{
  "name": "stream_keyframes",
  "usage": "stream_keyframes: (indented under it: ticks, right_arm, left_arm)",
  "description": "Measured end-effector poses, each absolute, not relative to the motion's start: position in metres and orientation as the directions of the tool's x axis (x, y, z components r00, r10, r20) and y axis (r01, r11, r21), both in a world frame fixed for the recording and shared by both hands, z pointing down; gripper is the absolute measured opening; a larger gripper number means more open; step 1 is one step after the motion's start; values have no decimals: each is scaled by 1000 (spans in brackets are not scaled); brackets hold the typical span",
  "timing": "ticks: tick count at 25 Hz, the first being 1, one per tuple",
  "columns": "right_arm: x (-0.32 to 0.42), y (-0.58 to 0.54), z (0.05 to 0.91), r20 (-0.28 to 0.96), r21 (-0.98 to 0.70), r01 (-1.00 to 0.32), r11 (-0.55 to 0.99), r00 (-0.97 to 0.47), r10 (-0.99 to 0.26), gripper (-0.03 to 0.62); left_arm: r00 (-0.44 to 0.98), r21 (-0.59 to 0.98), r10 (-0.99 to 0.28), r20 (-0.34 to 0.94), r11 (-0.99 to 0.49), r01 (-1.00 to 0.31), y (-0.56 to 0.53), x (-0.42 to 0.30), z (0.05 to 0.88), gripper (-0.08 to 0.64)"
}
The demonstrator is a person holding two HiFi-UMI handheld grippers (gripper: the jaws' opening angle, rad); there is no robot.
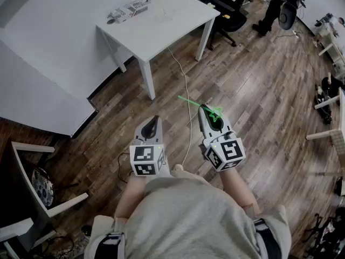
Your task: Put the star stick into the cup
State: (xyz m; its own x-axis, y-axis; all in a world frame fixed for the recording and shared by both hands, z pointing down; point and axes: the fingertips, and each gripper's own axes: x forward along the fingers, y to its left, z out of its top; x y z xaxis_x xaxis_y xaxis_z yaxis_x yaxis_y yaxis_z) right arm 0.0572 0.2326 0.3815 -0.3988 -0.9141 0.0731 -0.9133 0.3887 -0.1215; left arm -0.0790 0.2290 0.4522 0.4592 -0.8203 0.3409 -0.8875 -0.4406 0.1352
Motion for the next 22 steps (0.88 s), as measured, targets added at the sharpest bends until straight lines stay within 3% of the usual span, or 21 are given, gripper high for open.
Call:
stream_keyframes:
  ticks: [22]
  right_arm:
    - [84, 326, 363, -1, -134, -899, 418, -422, -907, 9]
  left_arm:
    - [417, 108, -858, 300, -404, -908, 320, -63, 428, 9]
